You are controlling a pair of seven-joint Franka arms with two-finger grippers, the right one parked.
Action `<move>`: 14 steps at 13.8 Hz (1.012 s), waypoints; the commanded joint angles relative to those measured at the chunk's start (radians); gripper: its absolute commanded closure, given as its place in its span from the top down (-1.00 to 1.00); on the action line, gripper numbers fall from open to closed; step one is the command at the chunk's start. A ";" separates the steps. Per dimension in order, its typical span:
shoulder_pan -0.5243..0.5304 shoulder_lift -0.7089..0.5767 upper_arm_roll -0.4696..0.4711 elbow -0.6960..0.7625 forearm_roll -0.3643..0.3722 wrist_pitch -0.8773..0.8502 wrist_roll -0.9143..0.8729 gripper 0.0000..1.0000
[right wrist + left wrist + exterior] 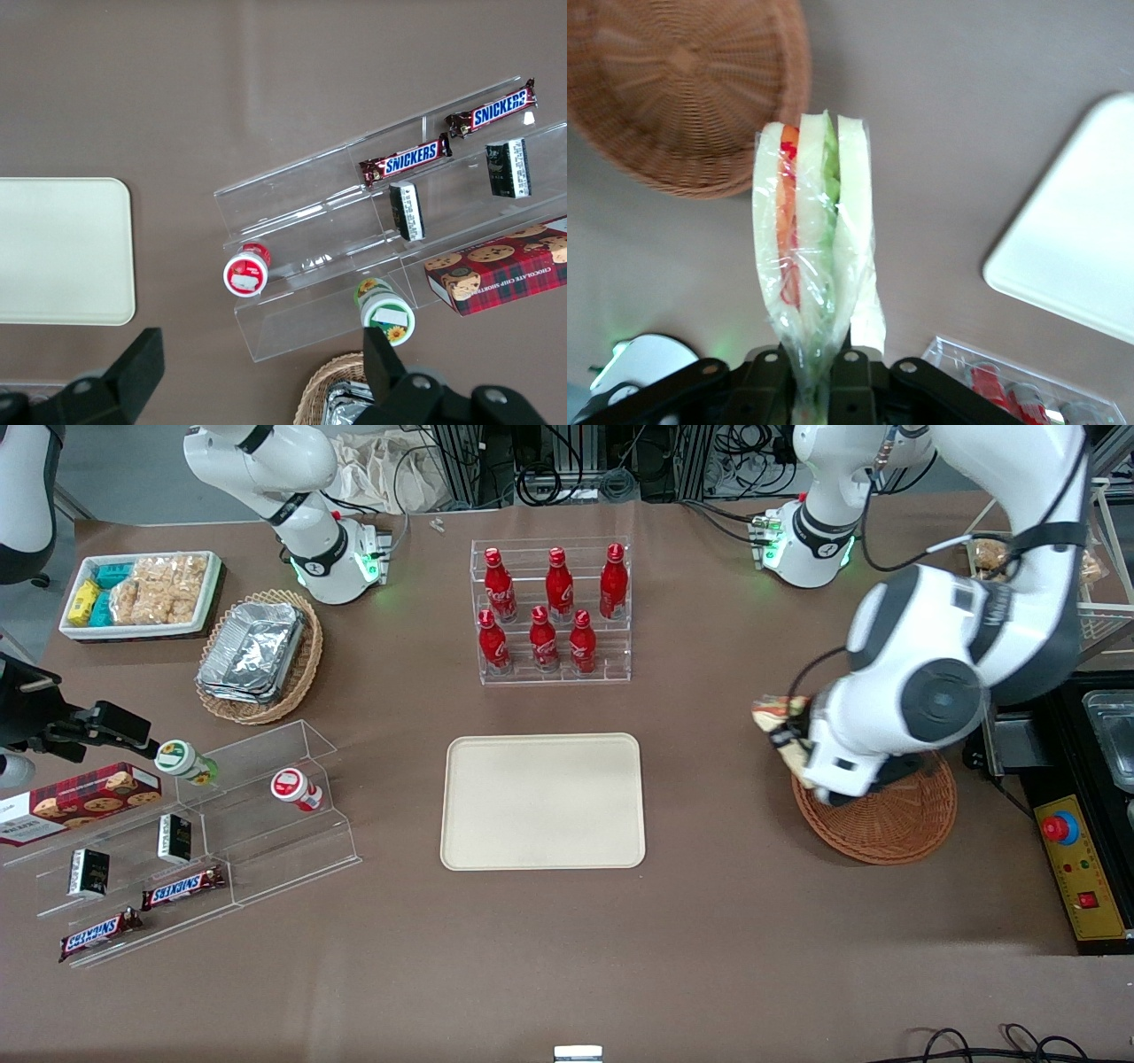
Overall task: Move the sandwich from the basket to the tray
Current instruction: 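Lift the sandwich and carry it with the left gripper over the cream tray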
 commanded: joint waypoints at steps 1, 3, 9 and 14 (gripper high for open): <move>-0.086 0.065 -0.050 0.033 0.023 0.110 -0.004 -1.00; -0.154 0.146 -0.050 0.042 0.057 0.227 -0.034 -1.00; -0.244 0.356 -0.077 0.123 0.150 0.437 -0.031 -1.00; -0.258 0.470 -0.077 0.138 0.229 0.523 -0.025 -0.27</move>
